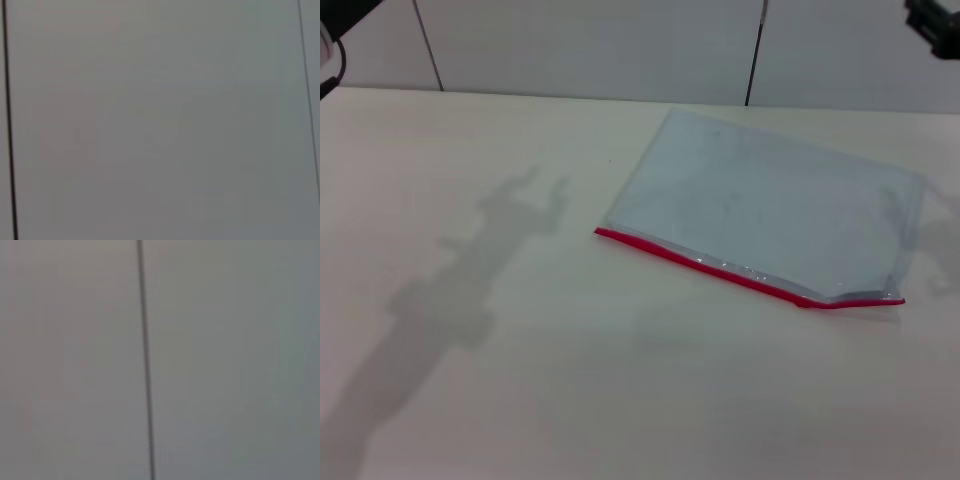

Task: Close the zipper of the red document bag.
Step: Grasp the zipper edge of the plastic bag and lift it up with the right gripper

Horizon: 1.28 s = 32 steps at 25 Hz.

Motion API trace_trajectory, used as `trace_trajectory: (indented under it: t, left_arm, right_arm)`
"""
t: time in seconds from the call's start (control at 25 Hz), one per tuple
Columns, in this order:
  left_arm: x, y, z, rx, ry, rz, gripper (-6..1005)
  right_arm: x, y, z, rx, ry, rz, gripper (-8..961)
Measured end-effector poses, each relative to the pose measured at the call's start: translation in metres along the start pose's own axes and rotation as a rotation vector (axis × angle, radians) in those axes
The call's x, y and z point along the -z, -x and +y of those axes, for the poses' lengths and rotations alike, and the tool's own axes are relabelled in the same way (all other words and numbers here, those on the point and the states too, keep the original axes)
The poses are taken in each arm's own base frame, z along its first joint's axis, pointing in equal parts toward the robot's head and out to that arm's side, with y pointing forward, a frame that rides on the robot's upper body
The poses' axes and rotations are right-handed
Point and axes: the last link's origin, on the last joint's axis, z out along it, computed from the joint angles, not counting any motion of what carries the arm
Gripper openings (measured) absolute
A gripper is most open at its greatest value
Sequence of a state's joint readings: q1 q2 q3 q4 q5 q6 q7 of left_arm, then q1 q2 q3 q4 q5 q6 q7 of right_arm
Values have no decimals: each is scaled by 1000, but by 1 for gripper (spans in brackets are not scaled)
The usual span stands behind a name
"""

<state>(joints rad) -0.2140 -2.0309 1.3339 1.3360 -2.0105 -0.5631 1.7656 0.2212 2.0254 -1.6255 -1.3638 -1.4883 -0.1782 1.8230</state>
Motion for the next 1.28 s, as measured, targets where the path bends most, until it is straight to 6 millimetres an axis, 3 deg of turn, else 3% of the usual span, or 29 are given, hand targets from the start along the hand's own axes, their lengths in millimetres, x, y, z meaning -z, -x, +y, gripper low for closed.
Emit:
trace_trajectory:
  t: [0.28, 0.48, 0.92, 1.28]
  left_arm:
    - [-1, 1, 4, -34, 15, -8, 401]
    - [-4, 2, 8, -72, 31, -25, 401]
    - [-4, 1, 10, -75, 45, -24, 400]
    - [-4, 4, 10, -112, 52, -45, 399]
  right_arm:
    - [7, -1, 9, 75, 204, 47, 605]
    - [19, -5, 6, 153, 331, 110, 599]
    - [34, -50, 10, 405, 497, 377, 587]
    - [48, -68, 14, 473, 636, 527, 577]
